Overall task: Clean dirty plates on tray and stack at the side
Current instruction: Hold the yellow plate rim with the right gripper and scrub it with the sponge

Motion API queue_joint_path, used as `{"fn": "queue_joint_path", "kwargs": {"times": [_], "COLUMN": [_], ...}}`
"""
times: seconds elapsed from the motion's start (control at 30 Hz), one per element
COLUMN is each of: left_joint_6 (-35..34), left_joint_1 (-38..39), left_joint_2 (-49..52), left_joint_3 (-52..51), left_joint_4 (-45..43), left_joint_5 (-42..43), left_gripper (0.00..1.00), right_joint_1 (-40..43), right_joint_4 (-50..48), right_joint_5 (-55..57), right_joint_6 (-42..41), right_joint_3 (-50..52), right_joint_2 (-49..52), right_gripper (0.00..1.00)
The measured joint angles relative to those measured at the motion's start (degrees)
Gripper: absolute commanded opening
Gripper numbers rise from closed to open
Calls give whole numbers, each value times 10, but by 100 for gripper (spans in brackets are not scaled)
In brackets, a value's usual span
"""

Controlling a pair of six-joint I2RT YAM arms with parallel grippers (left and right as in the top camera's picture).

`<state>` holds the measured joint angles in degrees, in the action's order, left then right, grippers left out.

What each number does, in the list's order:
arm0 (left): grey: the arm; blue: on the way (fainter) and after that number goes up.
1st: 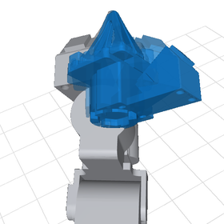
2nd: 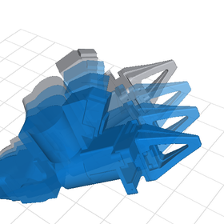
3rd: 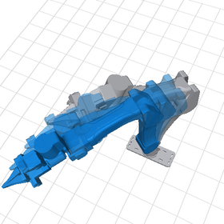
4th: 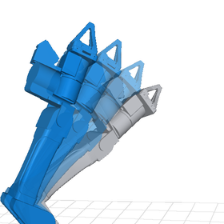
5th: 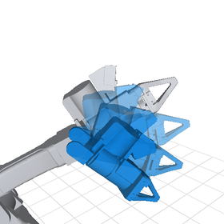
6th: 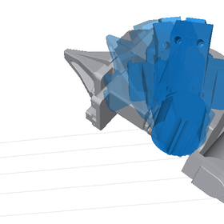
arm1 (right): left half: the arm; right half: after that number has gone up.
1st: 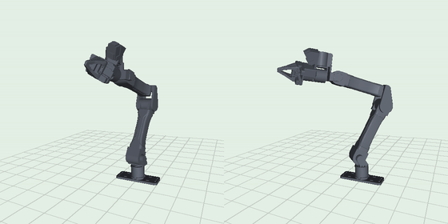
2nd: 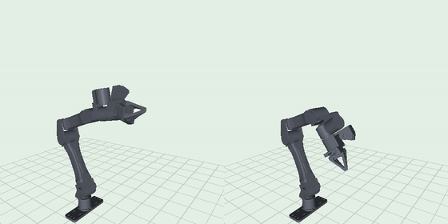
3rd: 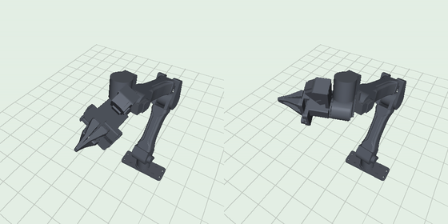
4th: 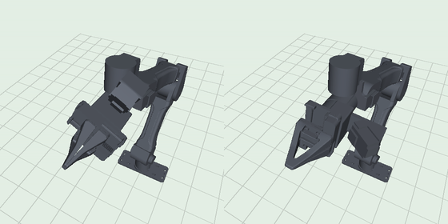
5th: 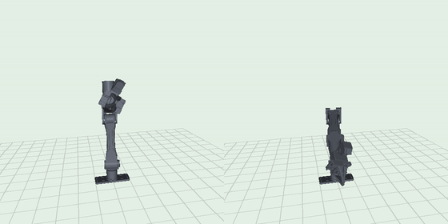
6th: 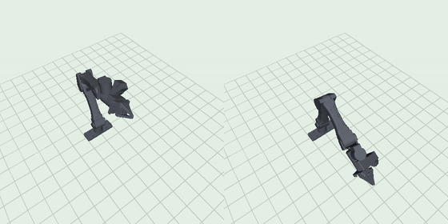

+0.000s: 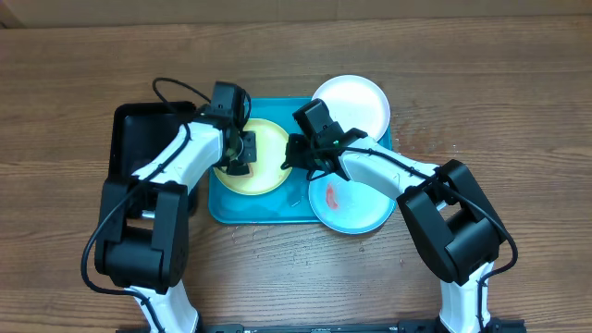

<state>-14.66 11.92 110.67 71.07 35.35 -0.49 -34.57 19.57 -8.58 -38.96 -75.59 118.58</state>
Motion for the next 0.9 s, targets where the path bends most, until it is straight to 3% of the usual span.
{"fn": "queue_joint_path", "kwargs": {"times": [0.1,0.23,0.33,0.57,0.7,0.9], "left_joint_6": [15,88,91,-41,-78,-60], "left_joint_1": [0,-4,-3,4,4,3], "left_joint_2": [0,0,0,0,0,0], "left_joint_3": [-3,-3,-5,-5,-5,-4], "left_joint_4": [0,14,17,-2,-5,53], "left_joint_5": [17,134,158,-35,-131,-89], "left_gripper": [4,4,4,4,4,4], "right_joint_1": [0,0,0,0,0,0], "right_joint_4": [0,2,2,6,13,34], "right_joint_5": [-2,-2,-2,-10,-13,-24], "right_joint_6": [0,2,2,2,2,2], "right_joint_3": [0,0,0,-1,-3,-7], "right_joint_2": [0,0,0,0,0,0], "right_gripper": [6,6,6,6,6,6]}}
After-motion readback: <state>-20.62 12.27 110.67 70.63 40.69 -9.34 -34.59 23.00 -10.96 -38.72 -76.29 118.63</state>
